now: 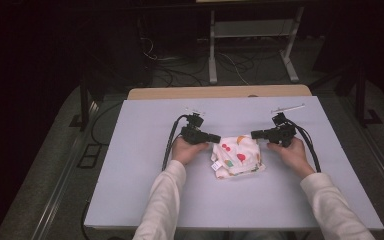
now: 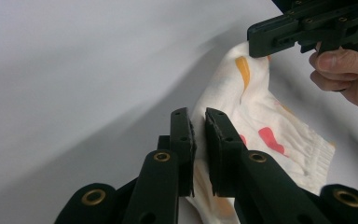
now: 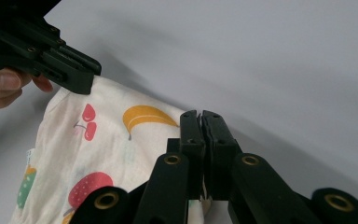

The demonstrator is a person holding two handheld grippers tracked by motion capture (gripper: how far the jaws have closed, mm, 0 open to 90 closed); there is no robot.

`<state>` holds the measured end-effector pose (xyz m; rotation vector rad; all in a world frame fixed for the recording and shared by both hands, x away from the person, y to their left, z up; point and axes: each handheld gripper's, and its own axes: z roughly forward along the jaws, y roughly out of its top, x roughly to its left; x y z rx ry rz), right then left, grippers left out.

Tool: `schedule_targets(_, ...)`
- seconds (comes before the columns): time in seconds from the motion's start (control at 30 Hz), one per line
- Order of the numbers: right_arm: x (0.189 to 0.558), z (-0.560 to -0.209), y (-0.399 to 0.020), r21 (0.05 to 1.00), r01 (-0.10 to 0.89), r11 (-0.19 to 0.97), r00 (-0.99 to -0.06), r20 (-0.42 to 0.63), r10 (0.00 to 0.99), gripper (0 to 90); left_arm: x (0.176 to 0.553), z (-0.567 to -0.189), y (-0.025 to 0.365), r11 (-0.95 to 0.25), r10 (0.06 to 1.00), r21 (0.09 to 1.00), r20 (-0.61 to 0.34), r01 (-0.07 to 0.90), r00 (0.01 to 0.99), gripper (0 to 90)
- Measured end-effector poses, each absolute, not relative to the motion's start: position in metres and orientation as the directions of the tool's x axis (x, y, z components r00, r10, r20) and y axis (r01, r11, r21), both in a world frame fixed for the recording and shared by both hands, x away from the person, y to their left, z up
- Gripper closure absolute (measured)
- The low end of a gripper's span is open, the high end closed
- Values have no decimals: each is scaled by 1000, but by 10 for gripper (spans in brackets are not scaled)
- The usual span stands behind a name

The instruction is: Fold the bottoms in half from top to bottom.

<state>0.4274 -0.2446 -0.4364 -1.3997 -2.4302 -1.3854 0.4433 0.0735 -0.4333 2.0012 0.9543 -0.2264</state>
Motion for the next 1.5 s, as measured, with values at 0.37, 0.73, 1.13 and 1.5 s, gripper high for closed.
schedule_targets(0.37, 437, -431, -229, 696, 693, 188, -594, 403, 697, 859, 462, -427, 89, -332, 555, 650, -451, 684, 699, 814)
schedule_targets(0.73, 444, -431, -218, 706, 682, 192, -590, 376, 715, 859, 476, -429, 94, -309, 568, 659, -450, 685, 689, 814)
schedule_targets(1.13, 454, -435, -219, 725, 669, 163, -582, 375, 721, 859, 485, -433, 98, -270, 580, 686, -444, 676, 683, 813)
schedule_targets(1.5, 462, -444, -216, 727, 671, 145, -564, 374, 736, 859, 489, -441, 100, -234, 581, 697, -459, 678, 672, 813)
